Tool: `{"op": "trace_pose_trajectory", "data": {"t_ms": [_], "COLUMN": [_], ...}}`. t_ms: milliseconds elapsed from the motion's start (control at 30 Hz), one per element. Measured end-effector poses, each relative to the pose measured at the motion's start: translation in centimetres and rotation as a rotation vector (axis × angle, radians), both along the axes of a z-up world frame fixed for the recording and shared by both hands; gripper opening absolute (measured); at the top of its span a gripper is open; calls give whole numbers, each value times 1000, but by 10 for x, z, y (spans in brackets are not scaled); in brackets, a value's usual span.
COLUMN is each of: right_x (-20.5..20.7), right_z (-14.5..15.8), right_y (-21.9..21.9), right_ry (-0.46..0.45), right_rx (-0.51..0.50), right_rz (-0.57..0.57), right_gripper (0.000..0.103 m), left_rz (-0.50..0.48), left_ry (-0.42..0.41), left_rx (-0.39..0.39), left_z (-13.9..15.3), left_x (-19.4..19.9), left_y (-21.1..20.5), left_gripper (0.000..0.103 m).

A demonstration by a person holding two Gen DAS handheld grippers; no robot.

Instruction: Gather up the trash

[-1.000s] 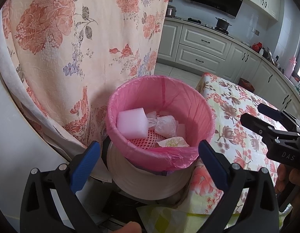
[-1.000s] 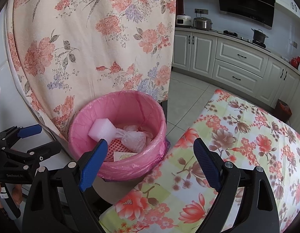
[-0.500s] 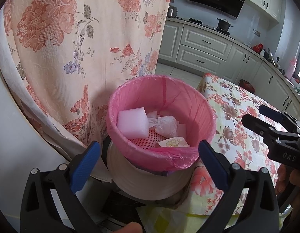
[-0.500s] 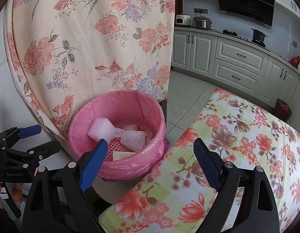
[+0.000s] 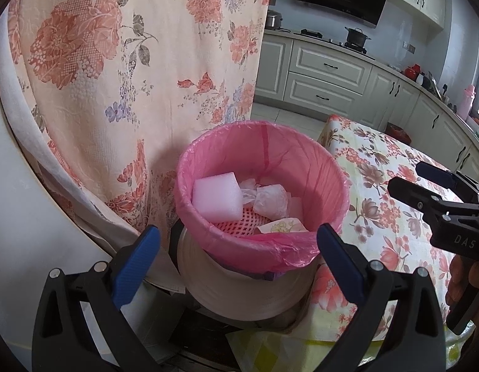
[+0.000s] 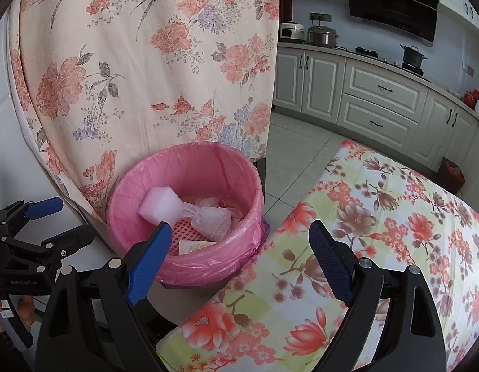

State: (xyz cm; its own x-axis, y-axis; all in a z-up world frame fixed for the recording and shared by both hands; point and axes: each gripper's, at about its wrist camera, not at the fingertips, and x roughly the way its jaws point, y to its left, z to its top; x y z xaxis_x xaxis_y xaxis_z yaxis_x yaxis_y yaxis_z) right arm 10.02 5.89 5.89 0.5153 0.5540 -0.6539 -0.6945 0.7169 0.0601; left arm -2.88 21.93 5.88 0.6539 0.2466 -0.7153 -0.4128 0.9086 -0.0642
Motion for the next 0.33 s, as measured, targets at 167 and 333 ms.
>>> {"op": "trace_pose_trajectory", "data": {"t_ms": [167, 333], "right_x": [1, 0], "right_z": [-2, -1], "right_y": [-1, -1], "right_ry": [1, -3], "right_rx": [0, -1], "right_rz": [0, 1], "right_gripper": [85, 85], "left_rz": [-5, -4], "left_ry": [-4, -2], "left_rx": [-8, -20], "left_z": [2, 2], "left_x": [-1, 0], "left_y": [0, 0], "left_gripper": [98, 98]}}
